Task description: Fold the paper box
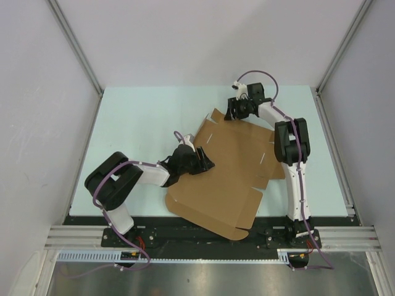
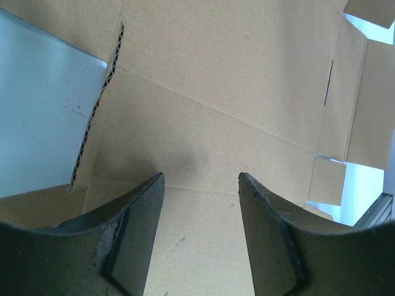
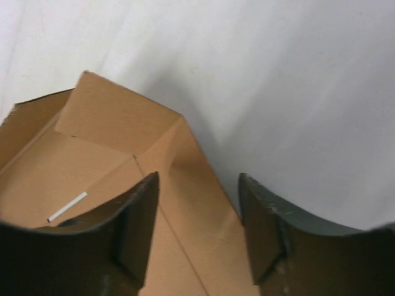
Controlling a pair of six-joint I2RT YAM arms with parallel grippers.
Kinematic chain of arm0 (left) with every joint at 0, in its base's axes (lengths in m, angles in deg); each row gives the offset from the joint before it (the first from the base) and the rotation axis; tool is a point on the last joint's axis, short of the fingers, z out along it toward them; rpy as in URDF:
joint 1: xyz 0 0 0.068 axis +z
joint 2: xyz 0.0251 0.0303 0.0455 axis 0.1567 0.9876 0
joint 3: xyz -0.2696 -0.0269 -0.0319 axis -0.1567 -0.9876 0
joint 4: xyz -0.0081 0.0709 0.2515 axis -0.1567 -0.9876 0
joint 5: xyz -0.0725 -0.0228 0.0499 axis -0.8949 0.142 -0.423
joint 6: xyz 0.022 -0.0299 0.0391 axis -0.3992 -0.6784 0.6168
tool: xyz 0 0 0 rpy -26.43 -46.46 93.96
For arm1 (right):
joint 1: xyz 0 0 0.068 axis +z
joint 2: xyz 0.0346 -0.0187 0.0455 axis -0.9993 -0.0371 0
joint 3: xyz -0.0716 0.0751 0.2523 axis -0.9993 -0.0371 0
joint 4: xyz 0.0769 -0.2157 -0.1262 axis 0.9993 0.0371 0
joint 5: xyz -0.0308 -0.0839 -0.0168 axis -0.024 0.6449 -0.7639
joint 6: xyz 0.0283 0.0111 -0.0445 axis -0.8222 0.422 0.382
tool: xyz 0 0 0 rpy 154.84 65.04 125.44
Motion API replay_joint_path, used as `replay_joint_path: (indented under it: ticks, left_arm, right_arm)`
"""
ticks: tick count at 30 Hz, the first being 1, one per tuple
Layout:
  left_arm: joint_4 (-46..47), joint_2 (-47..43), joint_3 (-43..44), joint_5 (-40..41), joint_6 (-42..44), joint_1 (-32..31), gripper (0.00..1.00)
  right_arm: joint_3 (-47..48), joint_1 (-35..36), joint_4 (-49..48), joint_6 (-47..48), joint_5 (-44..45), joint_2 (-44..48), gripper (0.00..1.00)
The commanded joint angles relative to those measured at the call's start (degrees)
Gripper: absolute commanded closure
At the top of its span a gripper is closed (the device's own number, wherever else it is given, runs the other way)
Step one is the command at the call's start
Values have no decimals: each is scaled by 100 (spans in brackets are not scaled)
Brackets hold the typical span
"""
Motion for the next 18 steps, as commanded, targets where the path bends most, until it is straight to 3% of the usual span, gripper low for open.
replay_joint_path:
  ticks: [1,5,11,13,18]
  left_arm:
    - [-1806,687,-403,285,157,-12,39]
    - [-1745,713,-385,285,148,-20,39]
    - [-1675,670,-412,127,122,-20,39]
    - [-1648,652,-429,119,113,-20,39]
    - [-1596,617,-438,75,95,-21,39]
  right_arm:
    - [-49,96,383,20,-193,21,48]
    - [-321,122,365,108,-52,294,64]
    - [-857,148,321,178,-113,786,77]
    - [-1041,166,303,178,-192,961,80]
    - [-1323,263,347,257,-211,1208,77]
